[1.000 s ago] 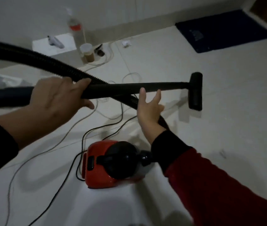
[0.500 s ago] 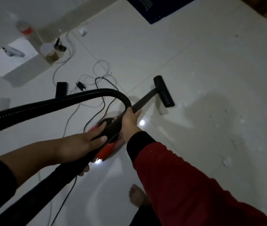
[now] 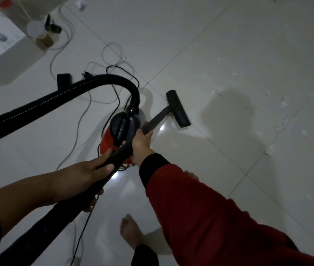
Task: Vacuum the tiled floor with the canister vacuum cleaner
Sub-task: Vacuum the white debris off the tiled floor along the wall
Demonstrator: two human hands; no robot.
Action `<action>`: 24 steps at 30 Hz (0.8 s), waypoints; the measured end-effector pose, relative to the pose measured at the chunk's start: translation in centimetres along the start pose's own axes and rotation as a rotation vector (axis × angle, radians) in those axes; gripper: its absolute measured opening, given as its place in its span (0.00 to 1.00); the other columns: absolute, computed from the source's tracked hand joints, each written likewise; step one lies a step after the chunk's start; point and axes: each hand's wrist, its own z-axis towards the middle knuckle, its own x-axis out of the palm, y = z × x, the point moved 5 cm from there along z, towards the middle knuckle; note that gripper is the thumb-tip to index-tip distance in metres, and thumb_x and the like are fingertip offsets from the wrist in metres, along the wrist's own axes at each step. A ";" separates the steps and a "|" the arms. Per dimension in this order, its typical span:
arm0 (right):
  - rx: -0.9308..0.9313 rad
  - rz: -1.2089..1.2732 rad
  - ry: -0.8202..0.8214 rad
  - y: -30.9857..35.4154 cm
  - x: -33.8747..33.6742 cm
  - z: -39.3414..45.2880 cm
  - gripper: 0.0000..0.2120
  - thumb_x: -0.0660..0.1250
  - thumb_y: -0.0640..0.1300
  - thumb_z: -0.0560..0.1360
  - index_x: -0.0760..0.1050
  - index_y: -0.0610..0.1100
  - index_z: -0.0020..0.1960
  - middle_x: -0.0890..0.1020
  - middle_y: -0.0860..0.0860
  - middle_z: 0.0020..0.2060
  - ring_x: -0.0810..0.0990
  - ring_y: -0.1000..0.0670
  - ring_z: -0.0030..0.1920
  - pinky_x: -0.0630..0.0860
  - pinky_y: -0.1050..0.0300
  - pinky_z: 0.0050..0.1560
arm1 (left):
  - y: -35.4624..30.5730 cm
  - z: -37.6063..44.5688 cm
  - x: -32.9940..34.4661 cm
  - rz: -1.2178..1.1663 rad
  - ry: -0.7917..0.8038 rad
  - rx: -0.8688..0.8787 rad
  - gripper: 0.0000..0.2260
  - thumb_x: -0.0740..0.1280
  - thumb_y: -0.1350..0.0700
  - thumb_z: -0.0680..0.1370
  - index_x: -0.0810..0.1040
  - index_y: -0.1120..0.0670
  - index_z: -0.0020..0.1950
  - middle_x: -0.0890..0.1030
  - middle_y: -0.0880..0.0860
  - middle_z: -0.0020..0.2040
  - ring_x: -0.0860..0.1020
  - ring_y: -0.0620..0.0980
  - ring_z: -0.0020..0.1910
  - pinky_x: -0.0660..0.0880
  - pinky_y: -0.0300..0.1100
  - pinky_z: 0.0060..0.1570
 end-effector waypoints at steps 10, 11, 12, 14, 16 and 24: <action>-0.049 0.220 0.043 -9.4 2.6 -0.2 0.28 0.63 0.46 0.79 0.57 0.69 0.71 0.73 0.45 0.37 0.73 0.51 0.26 0.74 0.60 0.26 | 8.2 2.2 -2.2 -0.170 0.010 -0.032 0.25 0.58 0.45 0.79 0.53 0.32 0.74 0.73 0.59 0.44 0.73 0.52 0.33 0.77 0.42 0.32; -0.054 0.196 0.024 -9.2 2.5 0.2 0.28 0.61 0.46 0.80 0.57 0.69 0.71 0.72 0.46 0.33 0.72 0.51 0.25 0.73 0.60 0.25 | 8.7 2.2 -2.2 -0.178 0.030 -0.034 0.25 0.57 0.44 0.79 0.53 0.32 0.74 0.74 0.59 0.46 0.74 0.52 0.34 0.78 0.42 0.34; -0.059 0.155 0.020 -8.8 2.5 0.6 0.28 0.61 0.45 0.80 0.56 0.68 0.72 0.72 0.46 0.32 0.71 0.51 0.26 0.73 0.59 0.26 | 9.1 2.2 -2.2 -0.193 0.053 -0.035 0.25 0.58 0.44 0.79 0.53 0.31 0.74 0.74 0.59 0.46 0.76 0.52 0.35 0.79 0.43 0.35; -0.081 0.036 -0.003 -7.4 2.5 1.4 0.28 0.60 0.45 0.80 0.54 0.66 0.73 0.73 0.45 0.34 0.73 0.49 0.28 0.74 0.56 0.28 | 9.5 2.4 -2.2 -0.240 0.087 -0.020 0.25 0.59 0.46 0.79 0.54 0.29 0.72 0.73 0.58 0.44 0.75 0.50 0.31 0.78 0.43 0.33; -0.115 0.003 -0.014 -6.2 2.4 1.8 0.28 0.60 0.45 0.80 0.53 0.64 0.73 0.74 0.44 0.36 0.74 0.48 0.29 0.75 0.56 0.28 | 9.4 2.9 -1.9 -0.305 0.093 0.018 0.25 0.60 0.48 0.80 0.55 0.30 0.72 0.71 0.57 0.40 0.72 0.47 0.27 0.74 0.40 0.27; -0.145 0.136 0.175 -3.4 0.9 2.4 0.25 0.59 0.46 0.81 0.56 0.64 0.73 0.70 0.47 0.27 0.70 0.52 0.20 0.71 0.63 0.22 | 5.2 6.1 1.3 -0.425 0.140 0.122 0.26 0.60 0.51 0.80 0.54 0.24 0.67 0.71 0.56 0.38 0.74 0.46 0.26 0.76 0.40 0.29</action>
